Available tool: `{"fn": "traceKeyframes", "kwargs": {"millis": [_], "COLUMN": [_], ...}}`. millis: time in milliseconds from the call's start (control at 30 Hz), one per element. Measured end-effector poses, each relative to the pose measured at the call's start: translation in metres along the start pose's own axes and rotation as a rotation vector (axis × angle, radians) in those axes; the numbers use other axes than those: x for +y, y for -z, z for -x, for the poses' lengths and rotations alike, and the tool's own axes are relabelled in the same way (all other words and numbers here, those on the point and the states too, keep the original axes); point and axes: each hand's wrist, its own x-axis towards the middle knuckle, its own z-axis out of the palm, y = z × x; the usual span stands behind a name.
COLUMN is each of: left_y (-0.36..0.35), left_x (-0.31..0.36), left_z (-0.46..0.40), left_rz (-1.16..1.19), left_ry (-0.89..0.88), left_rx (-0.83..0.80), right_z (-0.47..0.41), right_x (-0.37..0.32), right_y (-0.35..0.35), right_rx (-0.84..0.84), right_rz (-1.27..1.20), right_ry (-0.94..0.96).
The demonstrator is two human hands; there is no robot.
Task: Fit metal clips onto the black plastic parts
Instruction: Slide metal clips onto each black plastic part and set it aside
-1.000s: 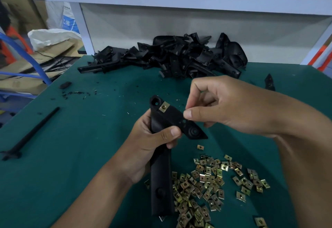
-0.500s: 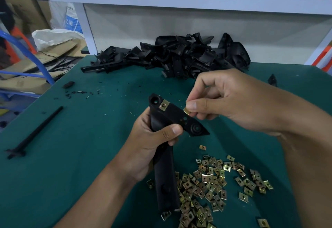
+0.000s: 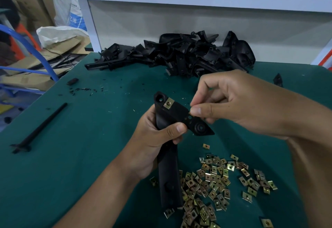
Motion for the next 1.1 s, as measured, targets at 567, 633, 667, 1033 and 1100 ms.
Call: {"fn": "traceKeyframes", "kwargs": {"millis": [567,633,667,1033,1100], "left_y": [0.0,0.0,0.0,-0.004,-0.005], "left_x": [0.005,0.005,0.005,0.005,0.005], "left_z": [-0.001,-0.001,-0.001,0.0,0.001], "left_rz": [-0.081,-0.054,-0.041,-0.13,-0.159], "left_ry": [-0.043,-0.059,-0.063,-0.147,-0.157], "left_rx": [0.037,0.047,0.045,0.025,0.014], "right_z": [-0.003,-0.008,-0.01,-0.006,-0.008], "right_x": [0.002,0.006,0.01,0.013,0.019], "right_y": [-0.003,0.0,0.003,0.007,0.015], "right_rx": [-0.008,0.029,0.085,-0.073,0.128], "right_rz": [-0.081,-0.205,-0.225,-0.058,-0.189], "right_ry": [0.02,0.016,0.013,0.086,0.076]}}
